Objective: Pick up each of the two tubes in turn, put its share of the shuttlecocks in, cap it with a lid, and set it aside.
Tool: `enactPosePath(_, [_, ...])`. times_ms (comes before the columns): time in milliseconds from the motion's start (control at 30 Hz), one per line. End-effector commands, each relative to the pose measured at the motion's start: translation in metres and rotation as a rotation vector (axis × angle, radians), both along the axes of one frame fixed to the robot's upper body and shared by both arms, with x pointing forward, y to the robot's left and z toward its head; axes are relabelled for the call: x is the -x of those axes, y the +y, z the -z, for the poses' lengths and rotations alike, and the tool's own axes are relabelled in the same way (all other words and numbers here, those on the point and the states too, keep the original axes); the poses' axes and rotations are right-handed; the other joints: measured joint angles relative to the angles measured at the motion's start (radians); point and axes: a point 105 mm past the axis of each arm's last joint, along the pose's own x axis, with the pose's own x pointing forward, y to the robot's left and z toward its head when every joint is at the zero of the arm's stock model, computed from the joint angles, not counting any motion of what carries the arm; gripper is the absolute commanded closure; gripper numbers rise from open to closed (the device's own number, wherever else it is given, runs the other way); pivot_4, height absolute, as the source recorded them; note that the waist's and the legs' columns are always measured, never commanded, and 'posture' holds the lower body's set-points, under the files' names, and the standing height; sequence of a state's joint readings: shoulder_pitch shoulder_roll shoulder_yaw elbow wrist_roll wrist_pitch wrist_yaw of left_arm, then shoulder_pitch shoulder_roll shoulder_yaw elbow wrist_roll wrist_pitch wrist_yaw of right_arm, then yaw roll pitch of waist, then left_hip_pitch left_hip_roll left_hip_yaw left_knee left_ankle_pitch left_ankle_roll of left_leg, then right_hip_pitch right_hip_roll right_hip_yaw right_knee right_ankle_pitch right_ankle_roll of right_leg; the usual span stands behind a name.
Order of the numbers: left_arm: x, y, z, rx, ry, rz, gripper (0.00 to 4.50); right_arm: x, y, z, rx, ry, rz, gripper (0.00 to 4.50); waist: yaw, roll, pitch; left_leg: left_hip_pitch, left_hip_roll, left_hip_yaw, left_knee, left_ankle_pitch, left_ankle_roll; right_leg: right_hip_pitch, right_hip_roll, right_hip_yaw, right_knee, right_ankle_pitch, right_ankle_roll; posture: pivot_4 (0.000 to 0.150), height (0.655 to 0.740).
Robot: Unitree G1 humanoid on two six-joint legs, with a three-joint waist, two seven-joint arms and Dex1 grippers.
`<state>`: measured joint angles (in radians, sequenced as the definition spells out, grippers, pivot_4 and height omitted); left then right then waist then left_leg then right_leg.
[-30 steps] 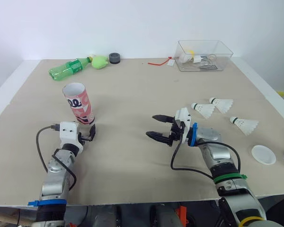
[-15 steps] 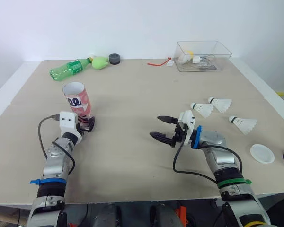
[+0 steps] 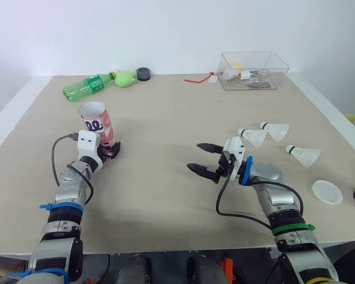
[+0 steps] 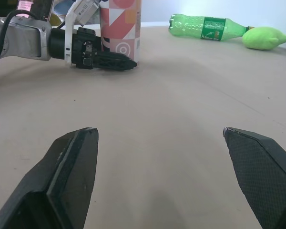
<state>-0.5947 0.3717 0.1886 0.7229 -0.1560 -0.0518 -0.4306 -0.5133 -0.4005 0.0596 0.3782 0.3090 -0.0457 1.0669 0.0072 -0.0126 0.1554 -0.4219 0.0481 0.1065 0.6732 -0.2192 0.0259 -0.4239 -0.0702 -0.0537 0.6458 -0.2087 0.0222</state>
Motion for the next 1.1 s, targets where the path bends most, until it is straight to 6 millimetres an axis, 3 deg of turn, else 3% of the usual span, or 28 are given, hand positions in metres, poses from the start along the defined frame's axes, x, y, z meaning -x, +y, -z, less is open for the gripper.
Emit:
enactPosePath(33, [0.001,0.003,0.015,-0.032,0.063,0.014,0.00,0.000,-0.002,-0.015,-0.014,-0.053,-0.003,0.02,0.000,0.000,0.000,0.000,0.000,0.000,0.000,0.000,0.000,0.000,0.000,0.000,0.000,0.000,0.000,0.150,0.7400])
enactPosePath(267, [0.003,0.006,0.023,0.024,0.087,0.017,0.00,-0.001,-0.002,-0.016,-0.014,-0.055,-0.003,0.02,-0.001,0.000,0.000,0.001,0.001,0.000,-0.001,0.002,0.000,0.000,0.000,0.000,0.000,0.001,0.000,0.150,0.7400])
enactPosePath(333, [0.004,0.007,0.024,0.038,0.084,0.012,0.79,0.000,-0.002,-0.016,-0.013,-0.056,-0.002,0.00,-0.001,0.000,0.000,0.001,0.001,0.000,-0.001,0.002,0.000,0.000,0.000,0.000,0.000,0.001,0.000,0.150,0.7400])
enactPosePath(900, [0.011,0.008,0.033,-0.038,0.104,0.059,0.79,-0.002,-0.002,-0.016,-0.012,-0.054,0.004,0.00,-0.002,0.000,0.000,0.001,0.001,0.001,-0.003,0.001,-0.001,-0.001,0.000,0.000,0.000,0.000,-0.002,0.150,0.7400])
enactPosePath(1100, [0.010,0.002,0.024,-0.039,0.064,0.099,0.79,-0.002,-0.002,-0.016,-0.019,-0.051,0.011,0.00,-0.002,0.000,0.000,0.001,0.001,0.001,-0.003,0.001,-0.001,-0.001,0.000,-0.001,0.000,-0.001,-0.002,0.150,0.7400])
